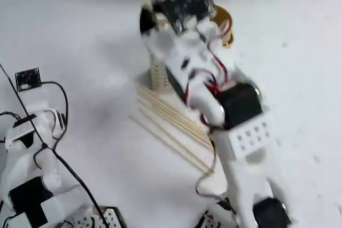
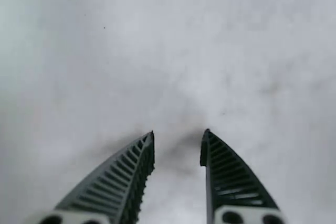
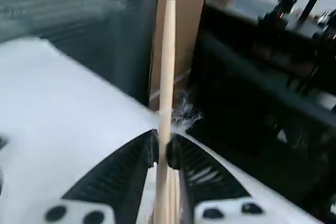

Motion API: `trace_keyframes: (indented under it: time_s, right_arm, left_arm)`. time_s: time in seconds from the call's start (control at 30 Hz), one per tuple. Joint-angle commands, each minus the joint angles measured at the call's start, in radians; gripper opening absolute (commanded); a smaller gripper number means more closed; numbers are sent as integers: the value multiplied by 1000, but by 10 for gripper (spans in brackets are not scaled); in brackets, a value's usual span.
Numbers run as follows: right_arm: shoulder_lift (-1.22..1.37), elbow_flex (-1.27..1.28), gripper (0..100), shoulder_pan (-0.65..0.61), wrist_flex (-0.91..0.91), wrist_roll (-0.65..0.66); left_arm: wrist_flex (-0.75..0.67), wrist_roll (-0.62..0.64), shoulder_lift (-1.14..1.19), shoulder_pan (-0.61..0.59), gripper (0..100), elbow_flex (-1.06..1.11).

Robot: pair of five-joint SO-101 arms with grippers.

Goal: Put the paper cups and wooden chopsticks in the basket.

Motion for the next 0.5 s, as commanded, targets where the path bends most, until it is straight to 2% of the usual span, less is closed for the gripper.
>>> trace_keyframes:
  time_s: [0.0, 0.17, 0.33, 0.47]
  right_arm:
    - [101, -126, 17, 18, -139, -5]
    - [189, -210, 17, 19, -180, -5]
    - [209, -173, 16, 64, -291, -14]
    - [196, -135, 16, 71, -302, -14]
  left_arm:
    - [-11, 11, -7, -12, 157, -2]
    - [-11, 11, -7, -12, 157, -2]
    - [-11, 11, -7, -12, 157, -2]
    - [-11, 11, -7, -12, 157, -2]
